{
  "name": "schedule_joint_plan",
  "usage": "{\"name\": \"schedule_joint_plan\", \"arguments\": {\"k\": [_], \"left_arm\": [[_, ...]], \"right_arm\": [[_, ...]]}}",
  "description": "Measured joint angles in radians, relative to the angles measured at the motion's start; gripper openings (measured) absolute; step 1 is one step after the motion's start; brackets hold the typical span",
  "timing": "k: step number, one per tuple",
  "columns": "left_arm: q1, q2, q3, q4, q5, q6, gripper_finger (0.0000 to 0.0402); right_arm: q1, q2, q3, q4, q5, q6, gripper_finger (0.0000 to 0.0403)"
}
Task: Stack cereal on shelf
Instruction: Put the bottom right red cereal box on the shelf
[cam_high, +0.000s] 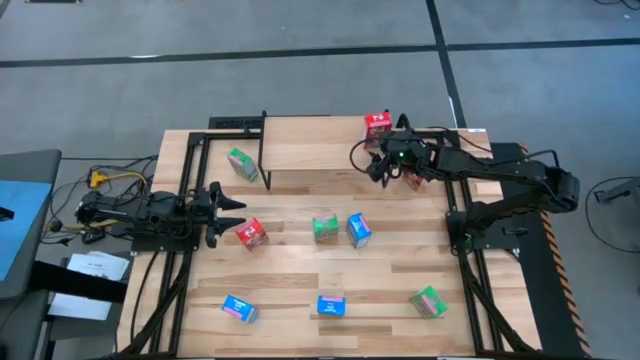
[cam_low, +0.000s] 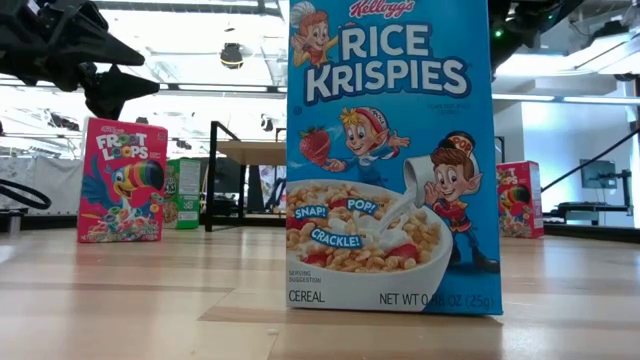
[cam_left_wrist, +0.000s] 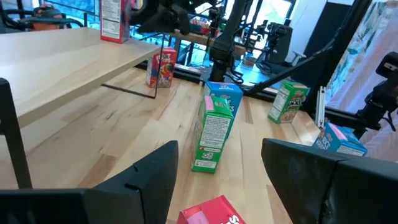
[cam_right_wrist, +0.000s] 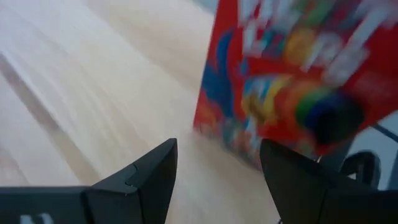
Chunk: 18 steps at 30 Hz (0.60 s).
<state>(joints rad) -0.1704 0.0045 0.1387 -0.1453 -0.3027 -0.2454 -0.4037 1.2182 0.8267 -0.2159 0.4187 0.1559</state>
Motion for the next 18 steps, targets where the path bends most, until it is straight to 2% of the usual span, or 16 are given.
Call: {"name": "schedule_joint_plan", "arguments": {"k": [11, 18], "left_arm": [[0.000, 0.000, 0.000, 0.001, -0.064, 0.025, 0.0222], [0.000, 0.000, 0.000, 0.001, -0.076, 0.025, 0.0222]], "right_arm": [[-0.026, -0.001, 0.001, 0.085, 0.007, -0.003, 0.0256], [-0.014, -0.001, 0.001, 0.065, 0.005, 0.039, 0.0256]]}}
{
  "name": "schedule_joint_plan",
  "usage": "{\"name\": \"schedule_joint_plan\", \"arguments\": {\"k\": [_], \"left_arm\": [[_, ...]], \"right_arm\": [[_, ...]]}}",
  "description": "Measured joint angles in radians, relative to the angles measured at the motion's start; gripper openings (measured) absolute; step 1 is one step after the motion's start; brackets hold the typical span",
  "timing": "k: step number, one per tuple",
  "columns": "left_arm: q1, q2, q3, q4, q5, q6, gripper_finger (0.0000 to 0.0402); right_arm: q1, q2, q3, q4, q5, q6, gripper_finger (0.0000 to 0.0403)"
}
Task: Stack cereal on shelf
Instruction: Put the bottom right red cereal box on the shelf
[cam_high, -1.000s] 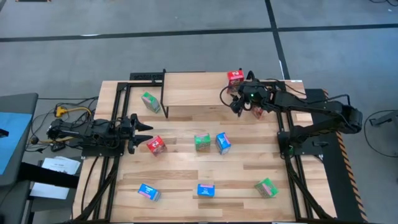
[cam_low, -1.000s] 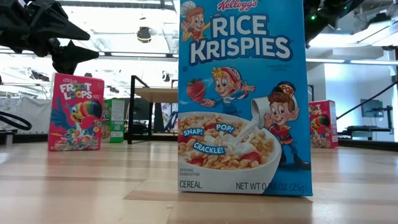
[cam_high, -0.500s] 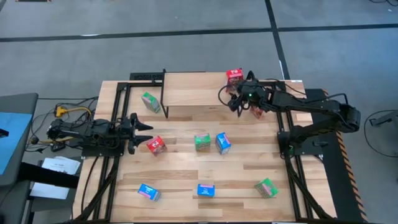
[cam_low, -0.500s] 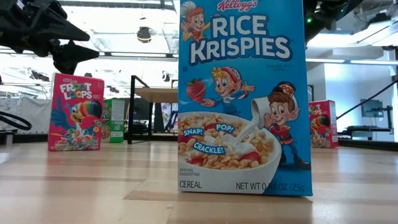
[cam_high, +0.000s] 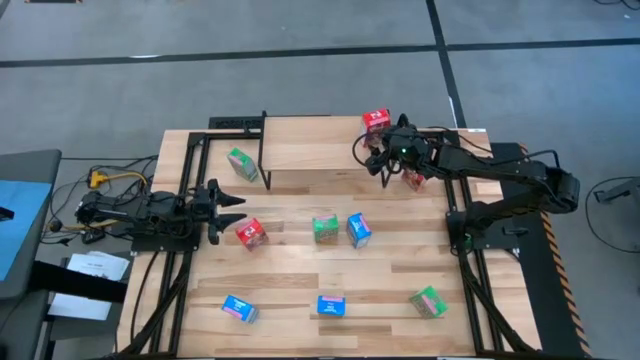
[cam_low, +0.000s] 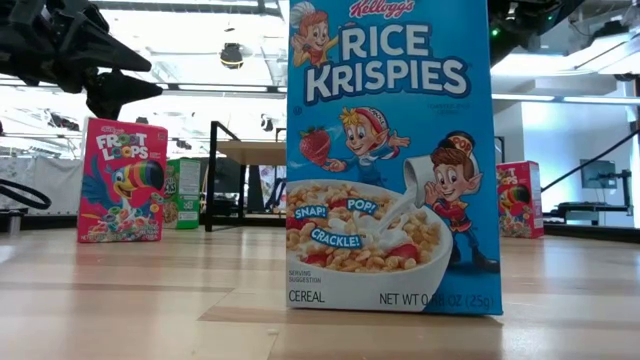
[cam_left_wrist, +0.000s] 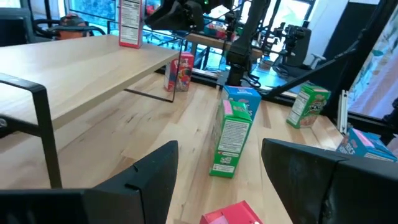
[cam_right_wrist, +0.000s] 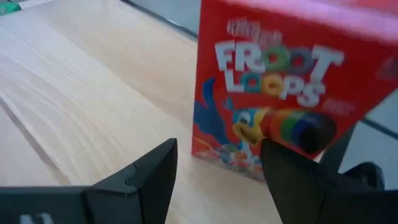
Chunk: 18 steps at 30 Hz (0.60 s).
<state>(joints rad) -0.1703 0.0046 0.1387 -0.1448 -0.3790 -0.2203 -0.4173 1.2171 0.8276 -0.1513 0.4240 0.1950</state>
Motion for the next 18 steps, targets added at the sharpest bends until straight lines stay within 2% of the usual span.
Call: {"name": "schedule_joint_plan", "arguments": {"k": [9, 18], "left_arm": [[0.000, 0.000, 0.000, 0.000, 0.000, 0.000, 0.0222], [0.000, 0.000, 0.000, 0.000, 0.000, -0.002, 0.0222]], "right_arm": [[0.061, 0.000, 0.000, -0.003, -0.002, 0.049, 0.0256], [0.054, 0.000, 0.000, 0.064, 0.031, 0.068, 0.0256]]}}
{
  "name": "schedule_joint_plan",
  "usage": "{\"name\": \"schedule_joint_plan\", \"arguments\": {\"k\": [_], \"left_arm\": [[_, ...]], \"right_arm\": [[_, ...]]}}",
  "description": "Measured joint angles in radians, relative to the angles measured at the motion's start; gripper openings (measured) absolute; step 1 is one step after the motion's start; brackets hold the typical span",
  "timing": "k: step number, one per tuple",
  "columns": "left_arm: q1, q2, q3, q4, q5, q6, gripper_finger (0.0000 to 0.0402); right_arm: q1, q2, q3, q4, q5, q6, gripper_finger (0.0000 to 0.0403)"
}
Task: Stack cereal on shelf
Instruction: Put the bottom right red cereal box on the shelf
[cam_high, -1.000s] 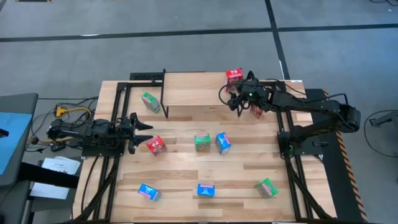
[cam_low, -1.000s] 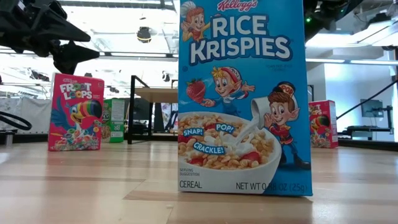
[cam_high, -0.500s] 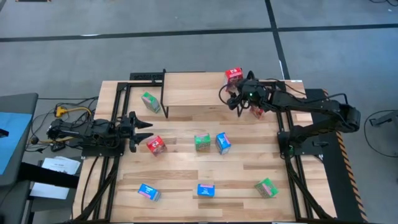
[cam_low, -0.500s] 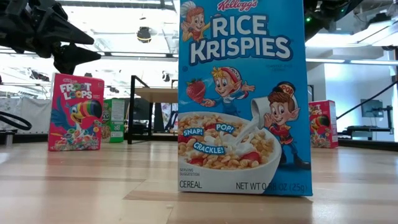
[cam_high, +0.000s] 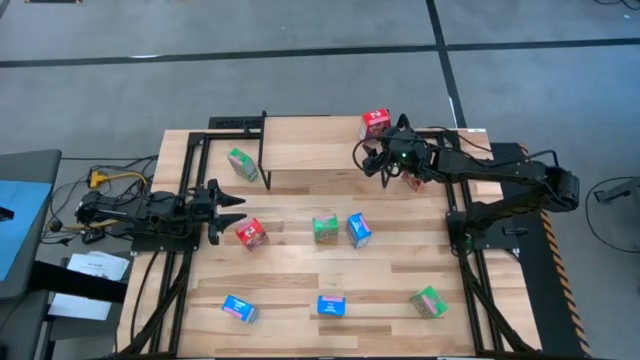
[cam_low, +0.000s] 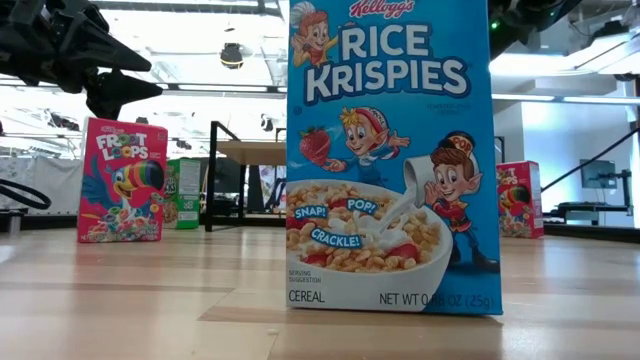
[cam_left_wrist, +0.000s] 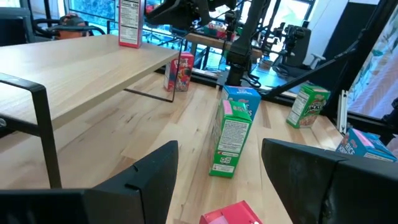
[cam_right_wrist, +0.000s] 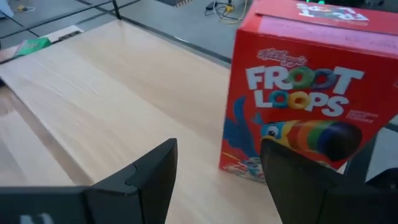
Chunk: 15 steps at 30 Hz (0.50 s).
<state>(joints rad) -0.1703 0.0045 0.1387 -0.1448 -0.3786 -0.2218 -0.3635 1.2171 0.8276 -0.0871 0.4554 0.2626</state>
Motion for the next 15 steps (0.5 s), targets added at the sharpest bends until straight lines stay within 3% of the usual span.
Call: {"name": "schedule_joint_plan", "arguments": {"k": [15], "left_arm": [[0.000, 0.000, 0.000, 0.000, -0.001, 0.016, 0.0222]], "right_arm": [[-0.044, 0.000, 0.000, 0.051, -0.008, 0.005, 0.0256]]}}
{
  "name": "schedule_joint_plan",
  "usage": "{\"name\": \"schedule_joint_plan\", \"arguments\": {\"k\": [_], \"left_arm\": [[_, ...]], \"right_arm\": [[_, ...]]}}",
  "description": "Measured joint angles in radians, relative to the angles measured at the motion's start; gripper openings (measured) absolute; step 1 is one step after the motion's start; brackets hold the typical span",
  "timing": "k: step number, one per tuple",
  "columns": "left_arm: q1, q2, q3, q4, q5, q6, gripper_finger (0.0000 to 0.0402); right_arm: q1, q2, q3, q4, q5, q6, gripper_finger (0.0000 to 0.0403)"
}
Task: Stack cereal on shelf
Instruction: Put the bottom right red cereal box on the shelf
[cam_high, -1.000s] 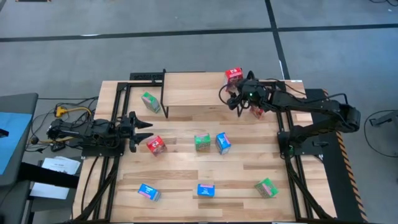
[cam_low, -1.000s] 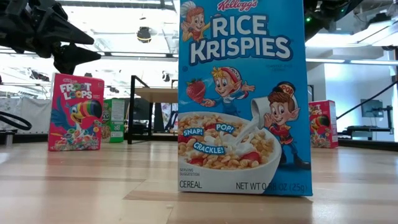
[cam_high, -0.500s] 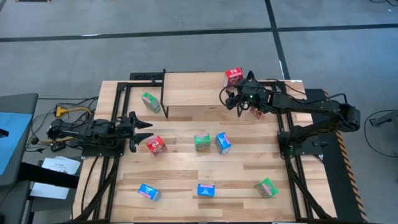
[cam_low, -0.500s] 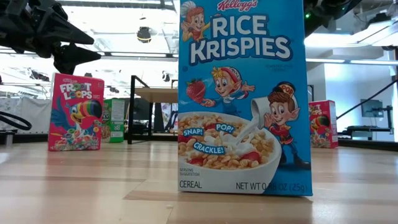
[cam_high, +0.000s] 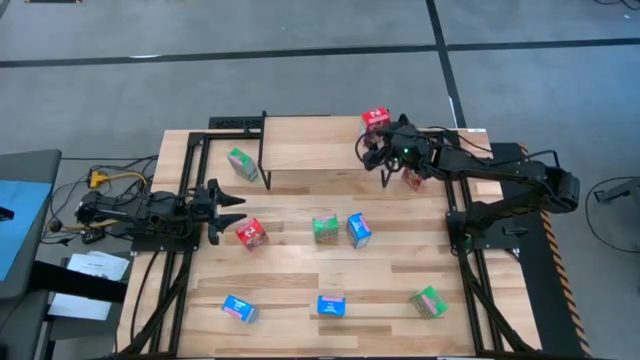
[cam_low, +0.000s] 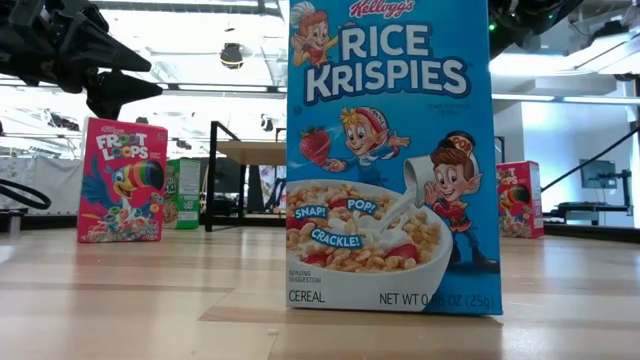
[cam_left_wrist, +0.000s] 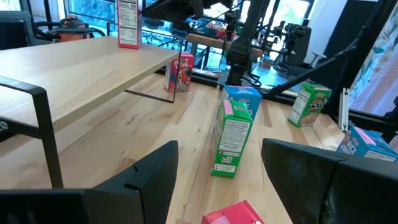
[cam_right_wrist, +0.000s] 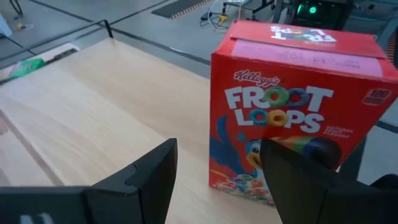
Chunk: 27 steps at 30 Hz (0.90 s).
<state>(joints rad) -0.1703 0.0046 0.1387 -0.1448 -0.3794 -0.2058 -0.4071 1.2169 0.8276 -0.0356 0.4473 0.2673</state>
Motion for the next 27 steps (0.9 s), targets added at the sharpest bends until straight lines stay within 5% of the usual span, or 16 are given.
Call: {"name": "schedule_joint_plan", "arguments": {"k": [27], "left_arm": [[0.000, 0.000, 0.000, -0.001, -0.002, 0.002, 0.0222]], "right_arm": [[0.049, 0.131, 0.000, 0.047, 0.069, 0.198, 0.0256]]}}
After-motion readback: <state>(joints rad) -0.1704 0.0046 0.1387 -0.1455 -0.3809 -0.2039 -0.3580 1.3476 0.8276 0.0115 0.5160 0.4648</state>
